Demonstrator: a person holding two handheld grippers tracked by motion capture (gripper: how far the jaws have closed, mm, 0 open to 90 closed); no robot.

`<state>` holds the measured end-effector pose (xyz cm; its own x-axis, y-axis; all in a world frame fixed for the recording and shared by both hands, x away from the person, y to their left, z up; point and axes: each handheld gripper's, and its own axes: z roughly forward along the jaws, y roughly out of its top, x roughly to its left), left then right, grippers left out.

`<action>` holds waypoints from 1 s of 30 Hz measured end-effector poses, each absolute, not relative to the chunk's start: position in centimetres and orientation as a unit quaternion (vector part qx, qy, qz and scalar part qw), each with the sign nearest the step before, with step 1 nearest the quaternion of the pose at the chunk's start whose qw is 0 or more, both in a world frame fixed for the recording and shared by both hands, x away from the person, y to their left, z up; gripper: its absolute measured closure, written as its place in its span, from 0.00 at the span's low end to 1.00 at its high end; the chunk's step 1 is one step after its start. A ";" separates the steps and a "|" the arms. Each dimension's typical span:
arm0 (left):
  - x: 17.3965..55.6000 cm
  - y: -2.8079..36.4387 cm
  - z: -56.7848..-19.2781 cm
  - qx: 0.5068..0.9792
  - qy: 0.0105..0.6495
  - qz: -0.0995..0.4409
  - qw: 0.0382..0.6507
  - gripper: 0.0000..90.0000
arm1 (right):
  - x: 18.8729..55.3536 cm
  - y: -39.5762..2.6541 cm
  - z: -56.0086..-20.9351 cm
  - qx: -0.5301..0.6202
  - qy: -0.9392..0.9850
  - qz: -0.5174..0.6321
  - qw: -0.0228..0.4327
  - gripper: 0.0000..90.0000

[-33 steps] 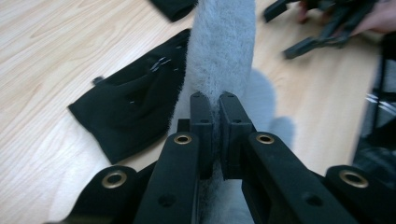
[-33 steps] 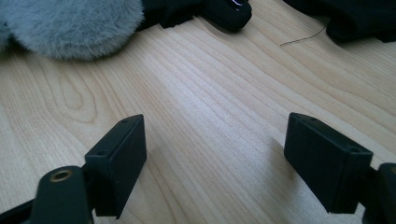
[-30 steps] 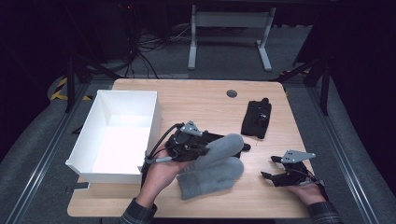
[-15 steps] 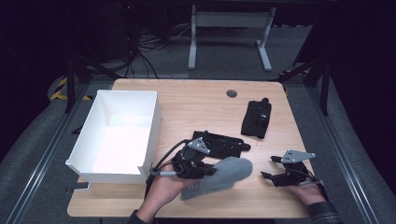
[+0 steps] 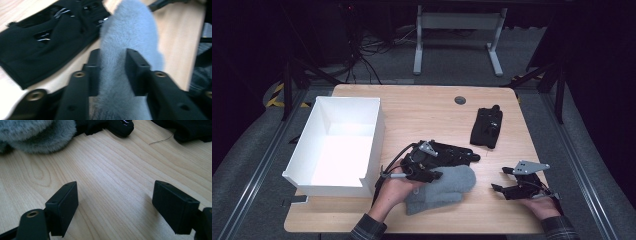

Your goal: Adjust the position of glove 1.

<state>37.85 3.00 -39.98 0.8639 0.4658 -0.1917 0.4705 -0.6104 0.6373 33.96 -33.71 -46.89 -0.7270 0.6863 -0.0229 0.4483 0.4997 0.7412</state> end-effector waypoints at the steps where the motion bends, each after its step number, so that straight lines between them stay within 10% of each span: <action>1: 38.0 3.2 -40.0 0.895 0.262 -0.005 0.362 0.62 | 33.9 -33.7 -46.8 0.335 0.851 0.372 0.160 0.26; 9: 37.3 5.1 -38.4 0.883 0.260 0.021 0.390 0.53 | 33.2 -32.7 -44.9 0.320 0.842 0.410 0.141 0.47; 30: 32.2 7.4 -41.3 0.912 0.227 0.062 0.336 0.52 | 33.4 -25.9 -44.0 0.257 0.857 0.437 0.096 0.60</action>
